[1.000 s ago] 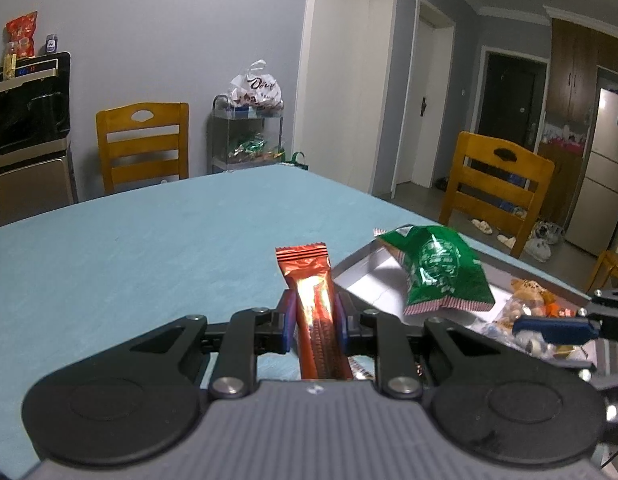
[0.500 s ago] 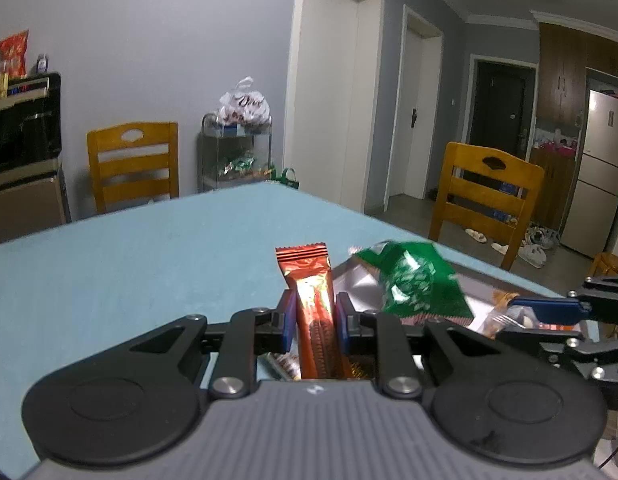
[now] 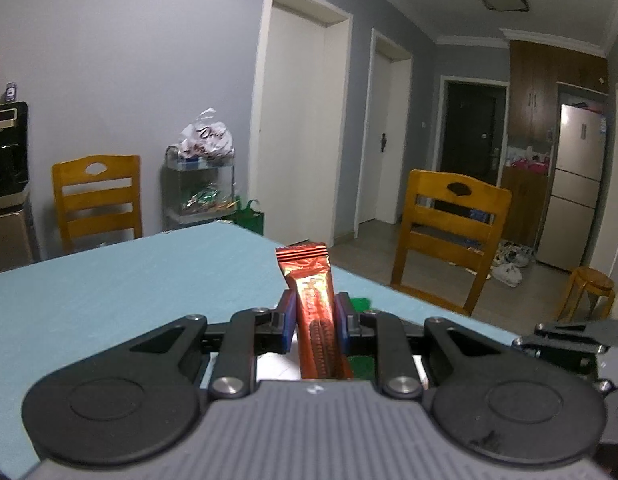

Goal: Organize snacks
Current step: 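Carry the orange bar and clear snack over the grey tray with both tools, then lower both held snacks into the tray and open both tools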

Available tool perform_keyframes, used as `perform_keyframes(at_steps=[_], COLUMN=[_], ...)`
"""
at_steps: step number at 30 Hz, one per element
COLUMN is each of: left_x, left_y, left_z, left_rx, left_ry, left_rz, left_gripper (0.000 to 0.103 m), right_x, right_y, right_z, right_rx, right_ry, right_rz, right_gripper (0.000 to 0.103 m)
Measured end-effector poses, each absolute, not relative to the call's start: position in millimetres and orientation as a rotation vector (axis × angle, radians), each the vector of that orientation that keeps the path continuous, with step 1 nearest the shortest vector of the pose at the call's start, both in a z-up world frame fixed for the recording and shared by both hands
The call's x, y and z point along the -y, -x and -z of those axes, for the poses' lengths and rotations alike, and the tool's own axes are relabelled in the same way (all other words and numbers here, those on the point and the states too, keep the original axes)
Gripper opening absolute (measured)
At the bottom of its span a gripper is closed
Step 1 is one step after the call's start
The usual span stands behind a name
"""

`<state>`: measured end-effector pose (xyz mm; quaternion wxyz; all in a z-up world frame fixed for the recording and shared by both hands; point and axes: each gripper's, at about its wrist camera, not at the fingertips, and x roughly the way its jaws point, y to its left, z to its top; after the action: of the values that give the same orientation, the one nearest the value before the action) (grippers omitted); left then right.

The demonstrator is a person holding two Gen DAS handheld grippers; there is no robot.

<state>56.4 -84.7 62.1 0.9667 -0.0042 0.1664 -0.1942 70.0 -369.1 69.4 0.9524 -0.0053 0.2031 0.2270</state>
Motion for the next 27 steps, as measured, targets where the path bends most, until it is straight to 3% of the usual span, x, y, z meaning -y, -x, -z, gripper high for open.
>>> perform_keyframes(at_steps=[27], left_x=[103], left_y=[-84], left_z=[-5], left_rx=[-0.452], left_ry=[-0.003], left_rz=[0.418], left_gripper=[0.017], right_x=[375], right_y=[-102], right_z=[-30], right_rx=[-0.514], right_ry=[0.014], right_rz=[-0.353], right_gripper=[0.033])
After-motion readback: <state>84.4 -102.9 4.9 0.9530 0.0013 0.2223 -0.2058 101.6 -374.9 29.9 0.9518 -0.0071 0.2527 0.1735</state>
